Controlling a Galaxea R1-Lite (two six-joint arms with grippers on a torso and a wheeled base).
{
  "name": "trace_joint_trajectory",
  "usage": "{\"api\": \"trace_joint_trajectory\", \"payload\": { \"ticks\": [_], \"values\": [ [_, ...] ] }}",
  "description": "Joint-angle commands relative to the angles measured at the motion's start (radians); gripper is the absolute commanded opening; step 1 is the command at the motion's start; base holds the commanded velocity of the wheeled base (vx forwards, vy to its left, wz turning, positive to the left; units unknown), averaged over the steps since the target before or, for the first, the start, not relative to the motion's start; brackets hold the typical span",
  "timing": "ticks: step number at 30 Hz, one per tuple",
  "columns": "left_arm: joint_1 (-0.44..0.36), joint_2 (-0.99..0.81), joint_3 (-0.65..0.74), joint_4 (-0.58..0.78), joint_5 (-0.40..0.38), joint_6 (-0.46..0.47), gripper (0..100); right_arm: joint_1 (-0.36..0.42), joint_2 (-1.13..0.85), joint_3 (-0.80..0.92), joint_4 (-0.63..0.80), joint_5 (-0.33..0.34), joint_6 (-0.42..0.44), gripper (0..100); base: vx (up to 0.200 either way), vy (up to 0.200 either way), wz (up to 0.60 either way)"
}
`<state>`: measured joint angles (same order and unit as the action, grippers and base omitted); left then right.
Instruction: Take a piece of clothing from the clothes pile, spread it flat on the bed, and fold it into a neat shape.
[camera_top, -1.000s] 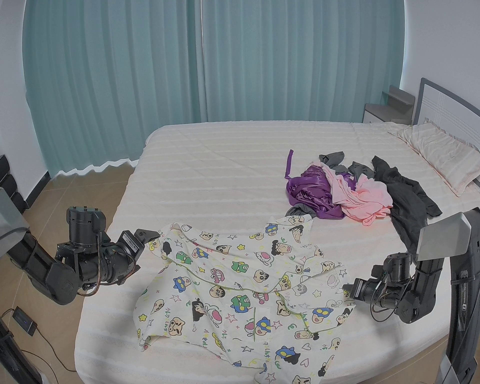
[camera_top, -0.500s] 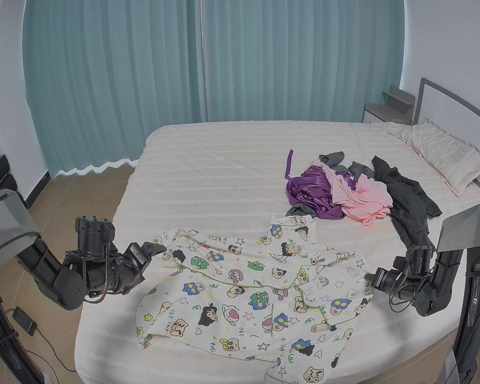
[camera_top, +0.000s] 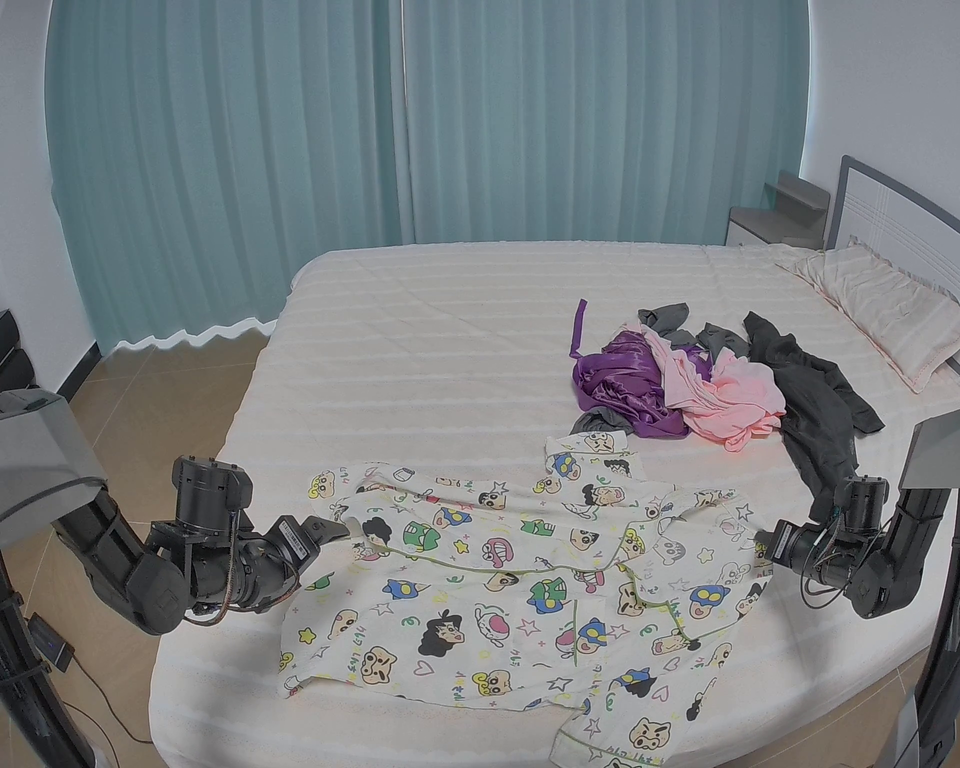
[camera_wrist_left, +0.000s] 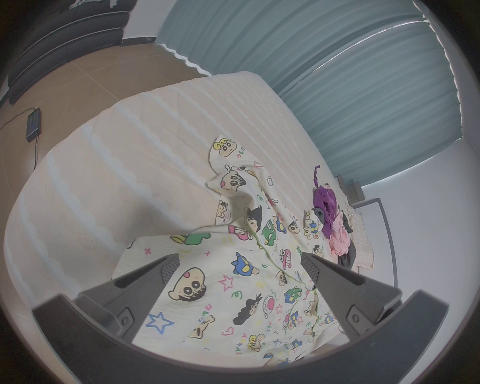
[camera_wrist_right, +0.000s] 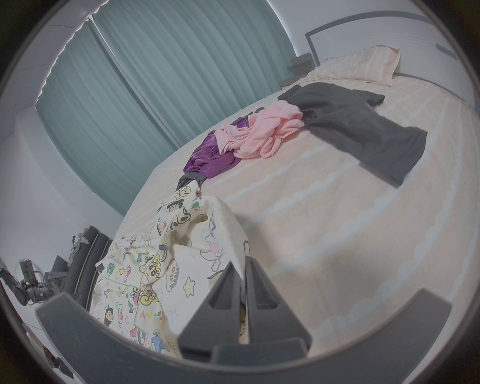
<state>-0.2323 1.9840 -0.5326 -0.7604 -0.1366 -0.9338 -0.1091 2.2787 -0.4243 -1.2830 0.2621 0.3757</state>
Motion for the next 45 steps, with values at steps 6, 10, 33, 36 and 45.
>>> {"api": "trace_joint_trajectory", "payload": {
  "ticks": [6, 10, 33, 36, 45],
  "values": [
    [-0.042, 0.035, 0.04, -0.002, 0.0, 0.001, 100, -0.023, -0.004, -0.036, 0.001, -0.057, -0.026, 0, 0.0, 0.0, 0.0],
    [-0.053, 0.036, 0.055, -0.002, 0.0, 0.001, 100, -0.024, 0.018, -0.062, -0.001, -0.109, -0.031, 0, 0.0, 0.0, 0.0],
    [-0.085, -0.008, 0.144, -0.007, -0.001, 0.038, 100, -0.02, 0.015, -0.107, -0.002, -0.218, -0.029, 100, 0.0, 0.0, 0.0],
    [-0.099, -0.024, 0.175, -0.007, -0.001, 0.029, 100, 0.009, -0.042, -0.068, 0.001, -0.212, -0.017, 100, 0.0, 0.0, 0.0],
    [-0.124, -0.04, 0.232, -0.039, -0.001, -0.088, 100, 0.183, -0.166, 0.09, 0.001, -0.204, 0.097, 100, -0.089, 0.0, 0.0]
  ]
}}
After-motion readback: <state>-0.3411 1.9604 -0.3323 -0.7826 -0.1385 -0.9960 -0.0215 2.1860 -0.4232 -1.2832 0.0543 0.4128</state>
